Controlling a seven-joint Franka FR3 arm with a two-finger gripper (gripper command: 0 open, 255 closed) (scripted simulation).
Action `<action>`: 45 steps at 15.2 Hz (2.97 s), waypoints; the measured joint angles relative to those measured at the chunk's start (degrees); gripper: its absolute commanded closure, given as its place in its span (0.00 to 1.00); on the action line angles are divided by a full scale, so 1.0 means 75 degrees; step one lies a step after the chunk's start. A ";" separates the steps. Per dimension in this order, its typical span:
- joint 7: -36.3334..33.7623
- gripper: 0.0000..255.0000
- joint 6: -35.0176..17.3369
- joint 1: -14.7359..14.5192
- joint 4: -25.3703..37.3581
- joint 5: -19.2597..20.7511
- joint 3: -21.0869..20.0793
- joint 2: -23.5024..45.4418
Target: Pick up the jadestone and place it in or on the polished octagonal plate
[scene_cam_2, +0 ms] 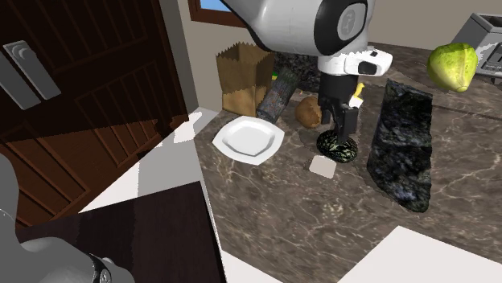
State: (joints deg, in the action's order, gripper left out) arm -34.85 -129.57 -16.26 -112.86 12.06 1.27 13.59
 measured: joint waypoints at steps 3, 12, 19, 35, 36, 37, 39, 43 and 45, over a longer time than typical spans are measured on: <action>-0.0020 0.00 -0.0092 0.0001 -0.0034 0.0017 0.0006 0.0054; -0.0017 1.00 -0.0101 0.0001 -0.0023 0.0016 0.0004 0.0049; -0.0008 1.00 -0.0069 0.0002 -0.0022 0.0011 0.0002 0.0016; -0.3466 0.00 -0.1755 -0.0228 -0.1572 -0.0060 0.0230 -0.0845; -0.3513 0.00 -0.1874 -0.0222 -0.1611 -0.0048 0.0241 -0.0777; -0.3546 0.00 -0.1970 -0.0220 -0.1591 -0.0038 0.0248 -0.0666; -0.3563 0.00 -0.2124 -0.0204 -0.1616 -0.0022 0.0265 -0.0543; -0.3593 0.00 -0.2184 -0.0211 -0.1606 -0.0009 0.0266 -0.0476; -0.3595 0.00 -0.2188 -0.0211 -0.1605 -0.0008 0.0266 -0.0473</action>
State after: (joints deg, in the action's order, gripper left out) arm -61.81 -145.98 -17.84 -124.90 12.00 3.26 10.05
